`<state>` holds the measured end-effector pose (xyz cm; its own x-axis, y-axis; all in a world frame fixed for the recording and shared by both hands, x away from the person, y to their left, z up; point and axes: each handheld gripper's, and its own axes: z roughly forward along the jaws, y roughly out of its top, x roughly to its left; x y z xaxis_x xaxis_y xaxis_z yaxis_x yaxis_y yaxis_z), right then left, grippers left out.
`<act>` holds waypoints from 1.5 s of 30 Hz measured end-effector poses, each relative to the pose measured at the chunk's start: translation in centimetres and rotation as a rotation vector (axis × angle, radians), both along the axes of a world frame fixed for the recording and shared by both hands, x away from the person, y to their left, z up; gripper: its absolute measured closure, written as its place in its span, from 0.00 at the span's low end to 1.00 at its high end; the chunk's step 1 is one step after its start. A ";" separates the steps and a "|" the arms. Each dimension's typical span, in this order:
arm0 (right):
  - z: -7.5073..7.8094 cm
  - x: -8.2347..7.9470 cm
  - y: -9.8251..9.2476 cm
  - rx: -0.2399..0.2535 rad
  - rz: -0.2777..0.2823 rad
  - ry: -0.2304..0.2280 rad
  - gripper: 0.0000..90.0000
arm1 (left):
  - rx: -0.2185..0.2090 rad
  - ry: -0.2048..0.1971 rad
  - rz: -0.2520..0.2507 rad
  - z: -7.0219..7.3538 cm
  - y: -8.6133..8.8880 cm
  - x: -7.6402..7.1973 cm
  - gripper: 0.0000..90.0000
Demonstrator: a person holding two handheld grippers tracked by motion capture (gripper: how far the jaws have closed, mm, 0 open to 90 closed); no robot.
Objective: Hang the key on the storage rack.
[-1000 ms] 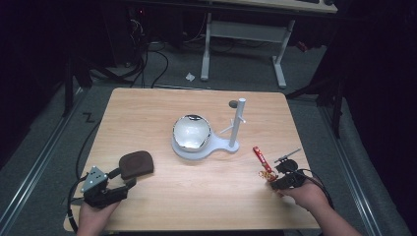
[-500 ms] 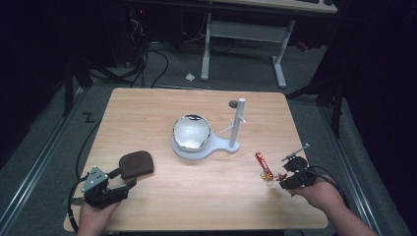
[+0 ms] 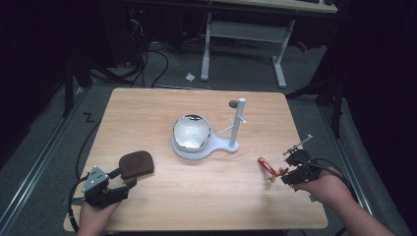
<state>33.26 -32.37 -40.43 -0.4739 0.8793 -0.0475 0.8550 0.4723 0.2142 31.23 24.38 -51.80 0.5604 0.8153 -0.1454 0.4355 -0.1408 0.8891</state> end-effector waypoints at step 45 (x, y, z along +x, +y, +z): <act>10.1 1.7 4.6 -0.027 0.107 -0.148 0.74 | -0.018 0.002 0.005 -0.1 0.4 0.2 0.31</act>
